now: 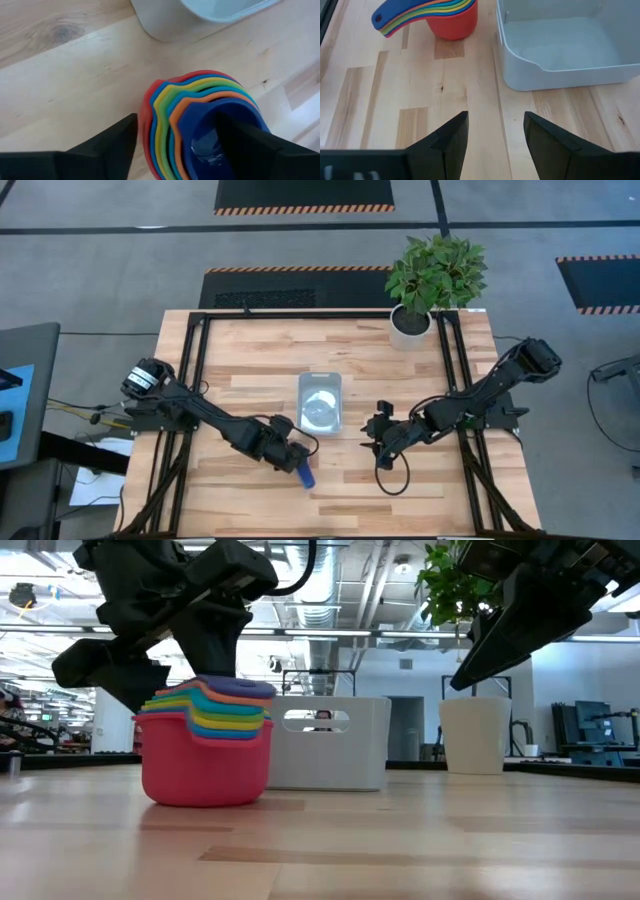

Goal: Nest measuring cups in basket
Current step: Put the nested measuring cups into the white bin

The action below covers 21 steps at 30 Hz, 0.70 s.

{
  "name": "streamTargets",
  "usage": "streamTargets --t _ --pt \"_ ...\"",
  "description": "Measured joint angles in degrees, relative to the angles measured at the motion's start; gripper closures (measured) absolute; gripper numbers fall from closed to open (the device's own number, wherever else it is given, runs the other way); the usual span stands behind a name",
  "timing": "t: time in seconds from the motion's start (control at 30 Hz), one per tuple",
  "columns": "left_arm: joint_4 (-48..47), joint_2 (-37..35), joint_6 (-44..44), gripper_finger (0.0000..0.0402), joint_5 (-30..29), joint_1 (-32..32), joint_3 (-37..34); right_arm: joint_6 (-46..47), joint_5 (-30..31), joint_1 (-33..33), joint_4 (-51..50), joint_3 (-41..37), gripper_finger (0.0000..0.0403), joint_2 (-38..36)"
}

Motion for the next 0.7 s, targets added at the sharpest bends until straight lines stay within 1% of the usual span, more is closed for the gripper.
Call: streamTargets --t 0.17,0.3,0.43,0.57,0.63,0.7 --pt "-0.4 -0.1 0.0 0.0191 -0.1 0.0 0.0 0.2 0.0 0.0 -0.5 0.0 0.0186 0.0" --pt "1.0 2.1 -0.7 0.0219 0.6 0.0 0.3 0.2 0.0 0.0 -0.6 0.0 0.0186 0.0" --pt "2.8 3.4 -0.8 0.0226 1.4 0.2 0.4 0.5 0.0 0.0 -1.1 0.0 0.0186 0.0" --pt "4.2 3.6 2.4 0.0223 0.8 0.2 0.3 0.5 0.0 0.0 -1.1 0.0 0.0186 0.0" --pt "4.7 3.7 3.0 0.0232 0.9 0.2 0.2 0.5 0.0 0.0 -1.1 0.0 0.0186 0.0" --pt "5.1 4.2 3.1 0.0252 1.0 0.2 0.3 0.5 0.0 0.0 -1.1 0.0 0.0186 0.0"
